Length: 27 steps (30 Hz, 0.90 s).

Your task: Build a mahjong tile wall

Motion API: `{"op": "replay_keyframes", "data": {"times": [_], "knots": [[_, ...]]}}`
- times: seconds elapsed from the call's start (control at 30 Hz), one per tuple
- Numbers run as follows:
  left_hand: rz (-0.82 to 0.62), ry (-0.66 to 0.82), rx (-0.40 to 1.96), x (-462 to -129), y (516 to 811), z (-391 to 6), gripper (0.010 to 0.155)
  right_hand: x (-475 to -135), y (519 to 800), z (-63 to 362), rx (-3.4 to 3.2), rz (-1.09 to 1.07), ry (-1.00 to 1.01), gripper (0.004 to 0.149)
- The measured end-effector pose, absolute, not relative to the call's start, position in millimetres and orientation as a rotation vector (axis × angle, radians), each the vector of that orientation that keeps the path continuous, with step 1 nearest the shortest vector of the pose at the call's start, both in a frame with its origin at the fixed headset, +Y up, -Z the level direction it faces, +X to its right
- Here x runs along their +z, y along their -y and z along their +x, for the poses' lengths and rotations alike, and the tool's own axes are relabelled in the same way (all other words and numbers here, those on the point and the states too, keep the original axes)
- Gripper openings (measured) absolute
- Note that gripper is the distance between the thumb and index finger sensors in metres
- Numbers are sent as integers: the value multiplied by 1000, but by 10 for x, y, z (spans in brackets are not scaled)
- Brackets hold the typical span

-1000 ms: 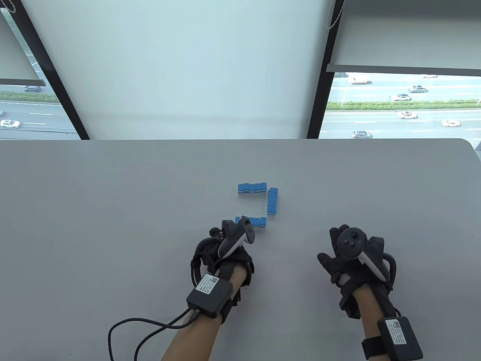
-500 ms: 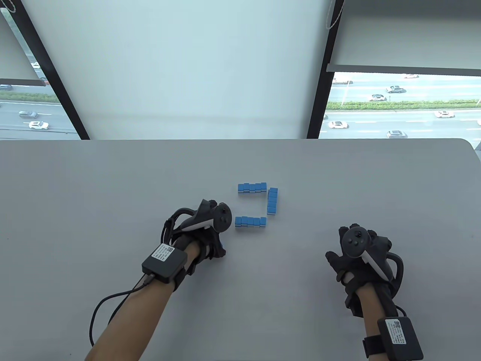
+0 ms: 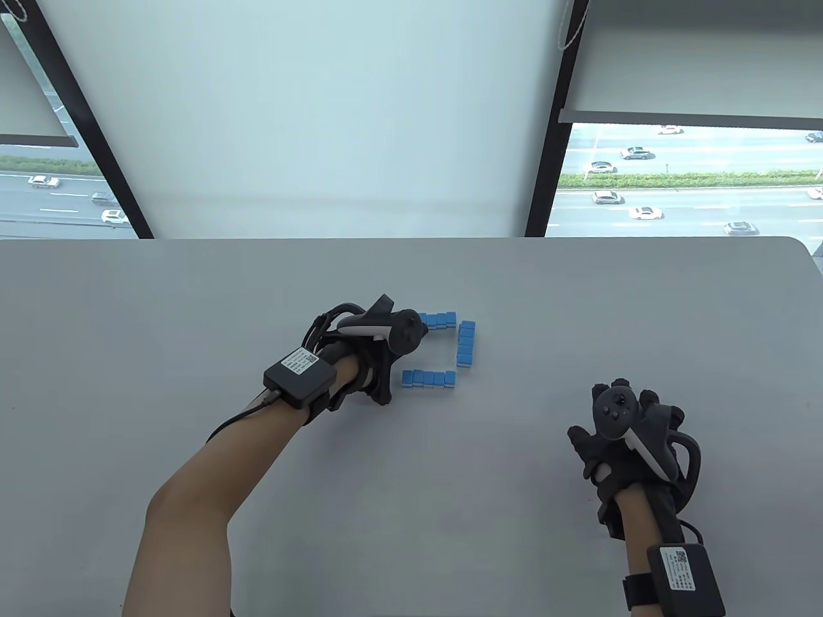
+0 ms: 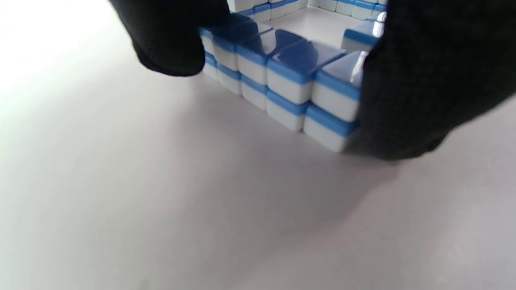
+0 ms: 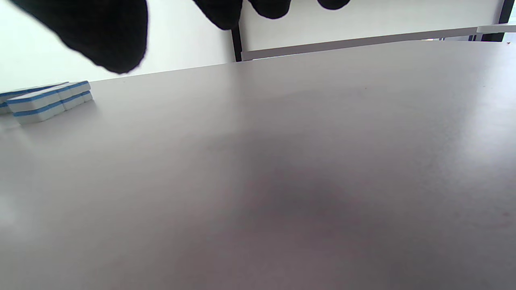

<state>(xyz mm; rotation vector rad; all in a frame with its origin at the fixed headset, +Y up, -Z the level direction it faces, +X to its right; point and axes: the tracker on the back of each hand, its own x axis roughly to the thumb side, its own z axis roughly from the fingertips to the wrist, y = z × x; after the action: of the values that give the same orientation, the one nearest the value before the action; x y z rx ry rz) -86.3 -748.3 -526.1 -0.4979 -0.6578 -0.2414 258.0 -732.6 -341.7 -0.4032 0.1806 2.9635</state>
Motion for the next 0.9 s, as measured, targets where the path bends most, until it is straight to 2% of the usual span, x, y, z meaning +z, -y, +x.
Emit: {"op": "replay_keyframes", "data": {"times": [0.37, 0.9], "knots": [[-505, 684, -275, -5451, 7473, -710, 125, -3415, 7347, 2539, 2984, -395, -205, 81], [-494, 634, -269, -5396, 7461, -774, 124, -3419, 7352, 2524, 2986, -385, -207, 81]]}}
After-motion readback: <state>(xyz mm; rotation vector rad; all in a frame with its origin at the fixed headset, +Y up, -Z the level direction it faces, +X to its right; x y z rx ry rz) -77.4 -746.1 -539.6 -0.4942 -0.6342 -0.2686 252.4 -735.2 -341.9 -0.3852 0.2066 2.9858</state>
